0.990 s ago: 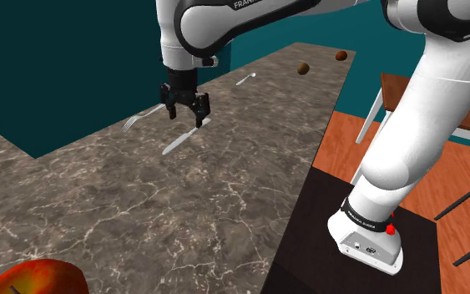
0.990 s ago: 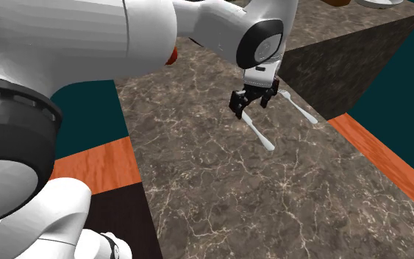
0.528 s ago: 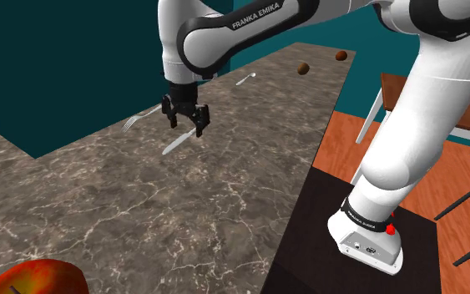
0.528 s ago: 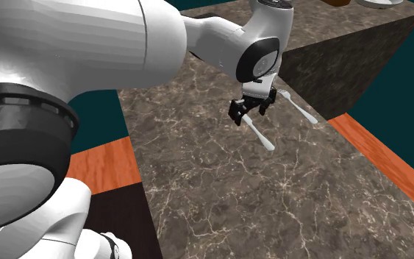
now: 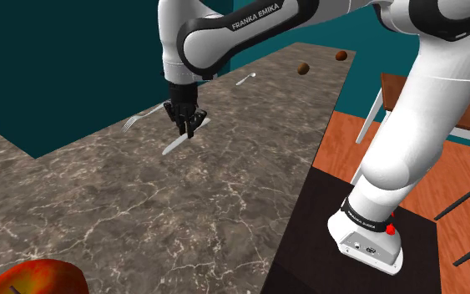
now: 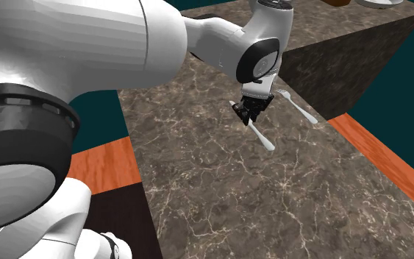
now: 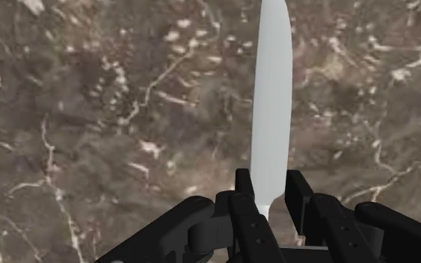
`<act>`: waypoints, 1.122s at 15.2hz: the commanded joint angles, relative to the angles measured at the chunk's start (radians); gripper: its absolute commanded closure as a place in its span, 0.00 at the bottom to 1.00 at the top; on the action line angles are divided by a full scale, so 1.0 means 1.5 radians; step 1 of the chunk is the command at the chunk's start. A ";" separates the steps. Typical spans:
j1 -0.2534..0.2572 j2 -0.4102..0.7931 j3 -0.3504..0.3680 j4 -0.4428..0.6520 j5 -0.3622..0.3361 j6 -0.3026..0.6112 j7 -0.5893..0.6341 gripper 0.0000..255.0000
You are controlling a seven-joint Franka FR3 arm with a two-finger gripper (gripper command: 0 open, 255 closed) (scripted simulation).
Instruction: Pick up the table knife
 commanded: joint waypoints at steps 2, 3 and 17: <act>0.001 0.001 0.000 0.000 -0.001 0.000 0.001 1.00; 0.000 -0.003 0.001 0.006 0.003 -0.008 -0.001 1.00; -0.005 -0.036 0.002 0.102 0.030 -0.127 -0.021 1.00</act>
